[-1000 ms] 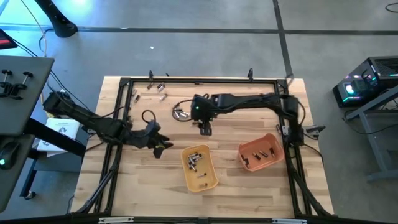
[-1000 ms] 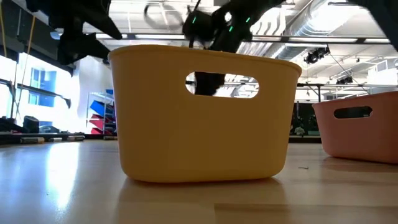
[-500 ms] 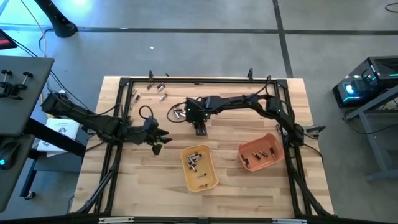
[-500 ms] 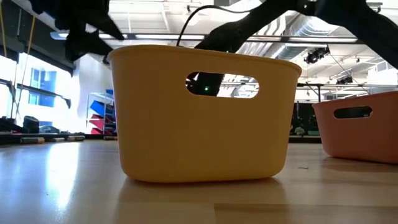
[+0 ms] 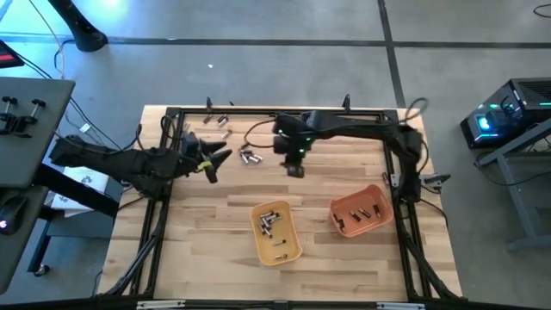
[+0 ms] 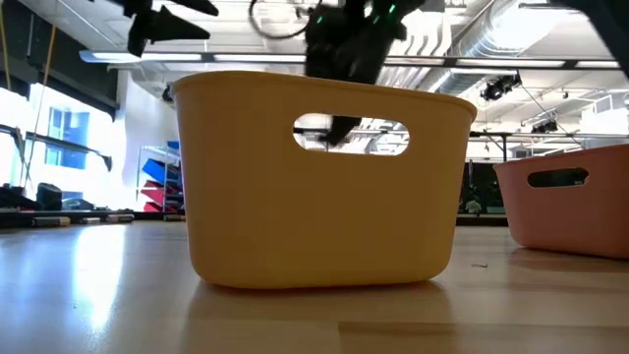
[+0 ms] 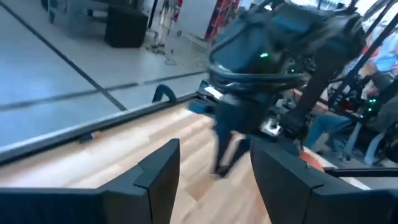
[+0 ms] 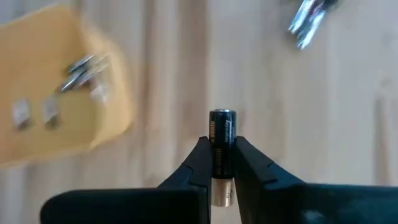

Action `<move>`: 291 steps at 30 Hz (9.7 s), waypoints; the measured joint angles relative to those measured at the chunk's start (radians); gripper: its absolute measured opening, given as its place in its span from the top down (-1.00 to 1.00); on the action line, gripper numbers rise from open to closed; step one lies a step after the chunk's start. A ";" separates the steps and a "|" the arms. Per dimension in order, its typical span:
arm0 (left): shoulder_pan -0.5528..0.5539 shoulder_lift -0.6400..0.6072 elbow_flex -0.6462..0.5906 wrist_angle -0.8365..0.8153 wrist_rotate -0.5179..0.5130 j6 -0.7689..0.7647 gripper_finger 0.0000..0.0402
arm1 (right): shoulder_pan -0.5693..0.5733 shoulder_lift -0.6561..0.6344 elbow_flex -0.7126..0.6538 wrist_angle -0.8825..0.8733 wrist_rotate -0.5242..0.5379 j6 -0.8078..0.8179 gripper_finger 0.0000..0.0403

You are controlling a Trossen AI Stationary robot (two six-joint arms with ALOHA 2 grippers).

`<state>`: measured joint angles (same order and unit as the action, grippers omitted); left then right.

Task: Sort batteries
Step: Put the black battery into the orange bin, then put the silver battery into the yellow bin

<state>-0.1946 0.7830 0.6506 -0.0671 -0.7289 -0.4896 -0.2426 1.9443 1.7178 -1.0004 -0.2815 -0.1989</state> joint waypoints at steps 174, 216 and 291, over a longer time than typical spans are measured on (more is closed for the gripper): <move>0.221 -0.154 0.199 -0.347 0.147 0.220 0.23 | 0.322 -0.036 -0.269 0.606 -0.166 0.724 0.55; 0.220 -0.299 0.200 -0.346 0.167 0.229 0.23 | -0.032 0.531 0.377 0.222 0.386 0.582 0.17; 0.077 0.362 0.155 -0.900 0.585 0.302 0.23 | 0.402 0.206 0.374 0.209 0.226 0.841 -0.23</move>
<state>-0.1179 1.1448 0.8052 -0.9671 -0.1441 -0.1873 0.1596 2.1505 2.0914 -0.7911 -0.0559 0.6418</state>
